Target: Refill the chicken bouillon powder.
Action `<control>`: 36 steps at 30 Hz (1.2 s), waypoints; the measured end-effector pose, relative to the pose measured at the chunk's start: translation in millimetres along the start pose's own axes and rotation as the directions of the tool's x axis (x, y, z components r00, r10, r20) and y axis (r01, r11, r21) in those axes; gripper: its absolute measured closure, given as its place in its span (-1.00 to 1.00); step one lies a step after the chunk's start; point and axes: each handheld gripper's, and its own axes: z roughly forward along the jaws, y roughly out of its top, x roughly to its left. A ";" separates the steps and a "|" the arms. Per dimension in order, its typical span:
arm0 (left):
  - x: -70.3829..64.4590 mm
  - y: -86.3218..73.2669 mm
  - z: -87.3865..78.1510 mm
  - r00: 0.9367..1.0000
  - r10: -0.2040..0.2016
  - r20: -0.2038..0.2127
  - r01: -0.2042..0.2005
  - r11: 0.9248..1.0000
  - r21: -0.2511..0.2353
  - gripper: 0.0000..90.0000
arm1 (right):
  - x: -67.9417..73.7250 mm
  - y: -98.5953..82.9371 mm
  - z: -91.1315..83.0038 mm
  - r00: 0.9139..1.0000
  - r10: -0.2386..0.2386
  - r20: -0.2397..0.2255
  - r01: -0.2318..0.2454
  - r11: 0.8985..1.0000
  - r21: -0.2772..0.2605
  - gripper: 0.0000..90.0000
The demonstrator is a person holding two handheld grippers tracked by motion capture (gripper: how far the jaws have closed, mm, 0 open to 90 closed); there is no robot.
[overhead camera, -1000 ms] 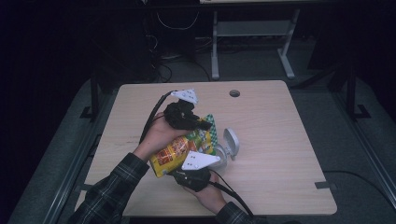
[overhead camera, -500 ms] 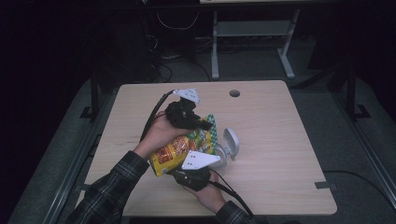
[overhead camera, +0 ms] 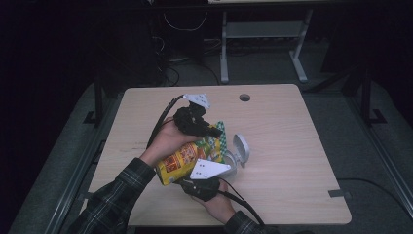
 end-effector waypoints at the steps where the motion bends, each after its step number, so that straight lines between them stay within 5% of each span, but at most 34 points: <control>1: -0.4 0.3 0.2 1.000 -0.003 0.000 0.003 1.000 -0.001 1.00 | 0.2 0.2 -0.3 1.000 -0.002 0.001 0.002 1.000 -0.001 1.00; 36: -3.3 14.8 11.0 1.000 0.020 -0.015 -0.019 0.997 0.072 1.00 | -1.2 2.3 -5.2 1.000 -0.002 0.011 0.002 1.000 -0.029 1.00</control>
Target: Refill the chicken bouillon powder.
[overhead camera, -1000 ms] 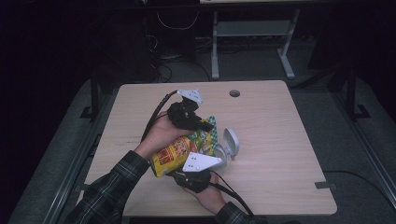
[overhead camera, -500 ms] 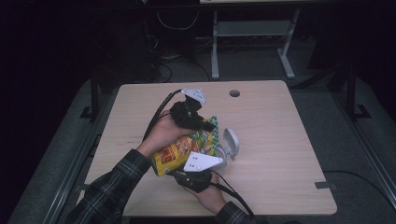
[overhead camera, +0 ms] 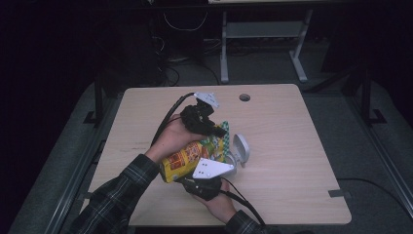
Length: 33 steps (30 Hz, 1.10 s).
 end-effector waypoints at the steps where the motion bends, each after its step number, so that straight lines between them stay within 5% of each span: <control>1: -0.1 0.8 0.6 1.000 0.002 -0.001 -0.002 1.000 0.004 1.00 | -0.1 0.0 0.0 1.000 -0.001 0.001 0.001 1.000 -0.001 1.00; 33: 0.9 11.7 9.5 1.000 0.009 -0.010 -0.009 0.997 0.074 1.00 | -2.2 1.3 -2.4 0.999 0.038 -0.007 -0.038 0.999 -0.030 1.00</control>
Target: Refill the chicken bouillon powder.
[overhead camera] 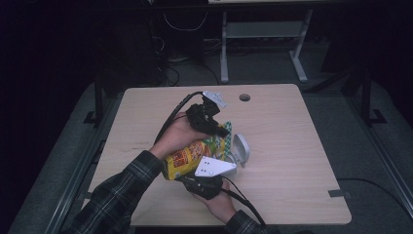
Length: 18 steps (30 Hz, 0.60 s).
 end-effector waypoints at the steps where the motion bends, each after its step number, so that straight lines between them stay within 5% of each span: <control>1: 0.4 0.2 0.3 1.000 0.001 0.000 -0.001 1.000 0.003 1.00 | 0.0 0.1 -0.1 1.000 0.004 -0.002 -0.004 1.000 0.000 1.00; 18: 2.1 4.3 2.3 1.000 -0.007 0.004 0.007 0.999 0.034 0.99 | -0.8 2.0 -1.2 1.000 0.022 -0.009 -0.022 1.000 -0.011 1.00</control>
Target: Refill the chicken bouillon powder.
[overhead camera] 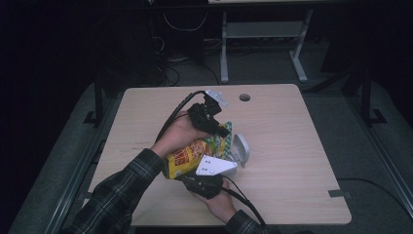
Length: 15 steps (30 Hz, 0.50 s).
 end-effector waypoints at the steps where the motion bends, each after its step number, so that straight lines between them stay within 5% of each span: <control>1: -0.1 0.3 0.0 1.000 0.001 0.000 -0.001 1.000 0.000 0.99 | -0.1 0.1 -0.1 1.000 0.001 0.000 -0.001 1.000 -0.001 1.00; 15: -1.2 0.8 0.2 1.000 0.000 -0.002 0.000 1.000 0.001 0.99 | 0.0 0.2 -0.3 1.000 0.000 -0.001 0.000 1.000 -0.004 1.00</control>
